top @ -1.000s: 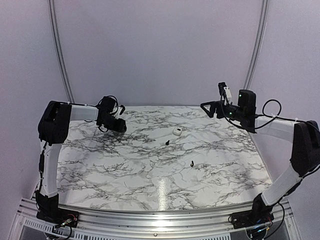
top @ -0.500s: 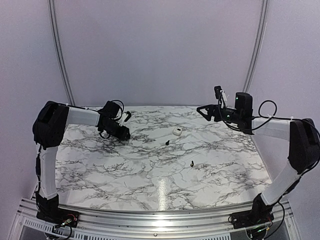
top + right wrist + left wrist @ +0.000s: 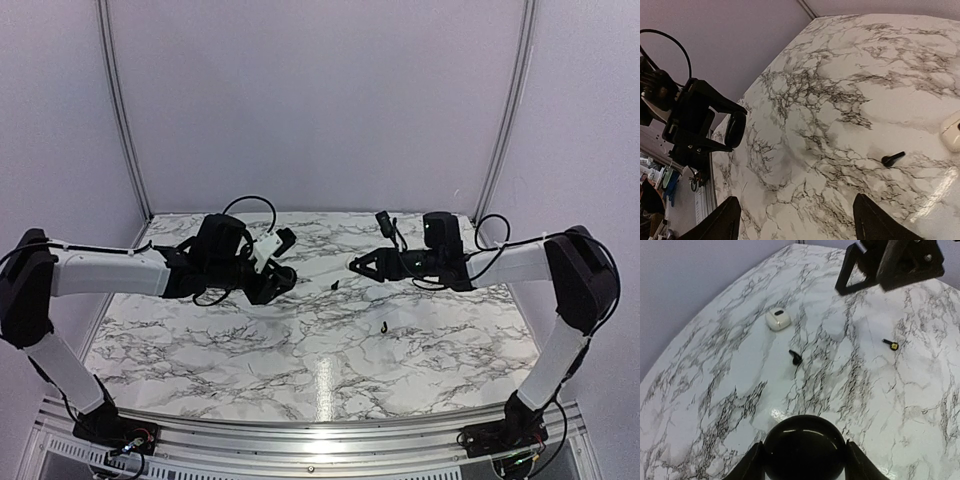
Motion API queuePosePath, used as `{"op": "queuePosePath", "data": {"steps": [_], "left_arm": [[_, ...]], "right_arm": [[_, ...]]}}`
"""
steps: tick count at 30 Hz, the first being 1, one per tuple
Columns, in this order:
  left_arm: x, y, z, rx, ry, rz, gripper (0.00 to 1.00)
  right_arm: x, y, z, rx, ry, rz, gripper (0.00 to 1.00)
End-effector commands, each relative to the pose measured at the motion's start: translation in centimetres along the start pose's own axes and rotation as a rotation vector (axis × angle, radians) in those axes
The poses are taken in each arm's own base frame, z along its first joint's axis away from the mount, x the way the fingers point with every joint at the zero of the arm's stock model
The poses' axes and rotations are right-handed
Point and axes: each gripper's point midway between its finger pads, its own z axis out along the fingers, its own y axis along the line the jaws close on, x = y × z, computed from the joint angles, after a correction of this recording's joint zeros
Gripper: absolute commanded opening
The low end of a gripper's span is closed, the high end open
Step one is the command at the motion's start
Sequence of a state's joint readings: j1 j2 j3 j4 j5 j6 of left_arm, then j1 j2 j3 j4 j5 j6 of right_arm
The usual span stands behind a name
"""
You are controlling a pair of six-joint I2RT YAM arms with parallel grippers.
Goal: Insert the wireless bluetooth earbuds into the charging case
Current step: Pick up the charging case from the corner of the board, then pass from the left arm to the right
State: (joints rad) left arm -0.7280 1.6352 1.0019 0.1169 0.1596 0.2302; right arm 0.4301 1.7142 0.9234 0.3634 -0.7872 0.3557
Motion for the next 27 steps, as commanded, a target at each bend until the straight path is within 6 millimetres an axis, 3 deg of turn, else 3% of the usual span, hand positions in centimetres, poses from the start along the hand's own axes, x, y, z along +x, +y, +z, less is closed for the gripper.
{"op": "queuePosePath", "data": {"steps": [1, 4, 9, 19, 27], "left_arm": [[-4.6, -2.7, -2.1, -0.004, -0.173, 0.149, 0.41], [-5.6, -5.1, -2.9, 0.013, -0.215, 0.204, 0.41], [-6.3, -6.3, -3.5, -0.017, -0.234, 0.264, 0.41], [-6.3, -6.6, -3.4, -0.068, -0.236, 0.299, 0.40], [-6.3, -6.5, -3.4, -0.105, -0.244, 0.296, 0.40]], "right_arm": [[0.2, 5.1, 1.4, -0.171, 0.014, -0.005, 0.77], [1.0, 7.4, 2.0, -0.242, 0.044, 0.000, 0.77], [1.3, 9.2, 2.1, -0.288, 0.060, -0.007, 0.76], [1.4, 10.6, 3.4, -0.308, 0.053, 0.004, 0.77], [1.6, 12.0, 5.5, -0.339, 0.037, 0.007, 0.72]]}}
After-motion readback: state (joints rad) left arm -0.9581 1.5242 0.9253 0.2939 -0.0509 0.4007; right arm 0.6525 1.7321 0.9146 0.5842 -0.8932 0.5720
